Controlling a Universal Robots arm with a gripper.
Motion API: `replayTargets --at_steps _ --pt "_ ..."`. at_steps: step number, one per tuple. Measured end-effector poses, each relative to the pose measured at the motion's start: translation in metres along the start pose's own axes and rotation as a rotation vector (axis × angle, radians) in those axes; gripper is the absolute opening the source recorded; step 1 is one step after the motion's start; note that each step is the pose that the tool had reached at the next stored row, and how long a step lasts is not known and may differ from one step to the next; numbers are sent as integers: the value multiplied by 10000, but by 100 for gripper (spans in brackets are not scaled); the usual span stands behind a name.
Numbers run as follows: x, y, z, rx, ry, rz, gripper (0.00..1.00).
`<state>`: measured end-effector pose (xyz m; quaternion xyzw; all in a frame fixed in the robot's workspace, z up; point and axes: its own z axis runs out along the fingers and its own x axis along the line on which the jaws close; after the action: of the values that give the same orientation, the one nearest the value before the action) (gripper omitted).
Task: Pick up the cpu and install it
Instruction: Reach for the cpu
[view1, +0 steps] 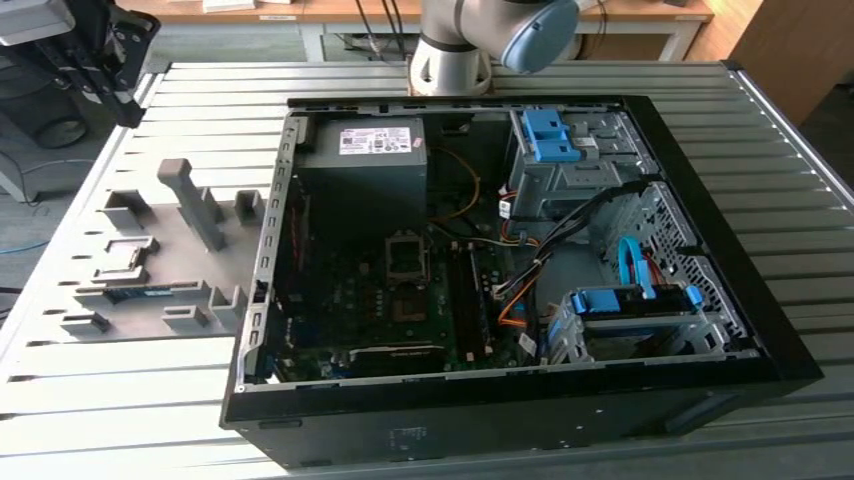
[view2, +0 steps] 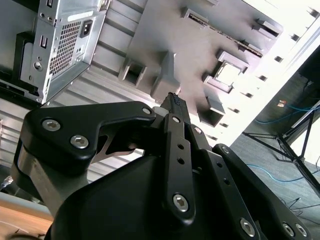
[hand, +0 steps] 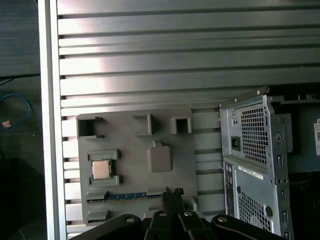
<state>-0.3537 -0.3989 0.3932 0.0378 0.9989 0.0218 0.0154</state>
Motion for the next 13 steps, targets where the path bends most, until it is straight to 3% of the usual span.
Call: replayTargets --at_steps 13 --pt "130 -10 -4 0 0 0 10"
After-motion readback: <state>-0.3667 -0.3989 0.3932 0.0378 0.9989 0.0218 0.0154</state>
